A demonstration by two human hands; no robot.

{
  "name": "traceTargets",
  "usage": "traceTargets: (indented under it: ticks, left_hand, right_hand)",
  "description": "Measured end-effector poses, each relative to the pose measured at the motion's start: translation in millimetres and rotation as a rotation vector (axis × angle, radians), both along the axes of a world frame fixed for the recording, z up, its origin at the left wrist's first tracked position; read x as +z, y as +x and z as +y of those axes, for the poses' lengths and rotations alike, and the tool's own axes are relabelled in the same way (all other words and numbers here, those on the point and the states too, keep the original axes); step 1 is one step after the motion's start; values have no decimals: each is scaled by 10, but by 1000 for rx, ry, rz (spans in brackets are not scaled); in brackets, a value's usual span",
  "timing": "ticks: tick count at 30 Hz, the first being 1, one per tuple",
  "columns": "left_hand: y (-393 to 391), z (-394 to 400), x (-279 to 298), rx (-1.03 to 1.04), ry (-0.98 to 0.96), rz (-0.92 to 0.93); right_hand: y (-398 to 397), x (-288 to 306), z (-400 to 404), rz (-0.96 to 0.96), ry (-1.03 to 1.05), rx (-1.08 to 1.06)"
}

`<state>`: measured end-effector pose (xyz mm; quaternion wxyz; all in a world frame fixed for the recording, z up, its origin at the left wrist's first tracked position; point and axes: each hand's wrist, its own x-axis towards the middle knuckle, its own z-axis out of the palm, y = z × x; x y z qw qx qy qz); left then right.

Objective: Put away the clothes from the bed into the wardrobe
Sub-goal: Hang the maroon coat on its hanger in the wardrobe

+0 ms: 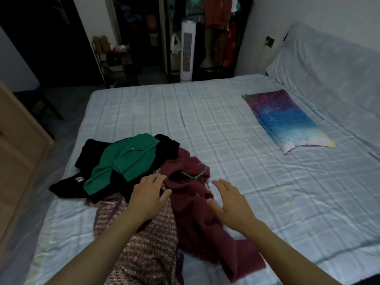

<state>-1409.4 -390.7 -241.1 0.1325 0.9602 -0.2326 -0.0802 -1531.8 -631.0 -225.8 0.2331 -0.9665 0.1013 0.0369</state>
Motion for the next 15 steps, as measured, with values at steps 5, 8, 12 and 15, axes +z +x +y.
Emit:
traceTargets:
  ticks: [5, 8, 12, 15]
  left_hand:
    - [236, -219, -83, 41, 39, 39]
    - [353, -359, -112, 37, 52, 45]
    - [578, -419, -219, 39, 40, 61]
    - [829, -336, -387, 38, 31, 81]
  right_hand:
    - [480, -345, -243, 6, 71, -3]
    - [741, -522, -346, 36, 93, 8]
    - [1052, -709, -390, 69, 145, -20]
    - [1252, -864, -356, 80, 127, -41]
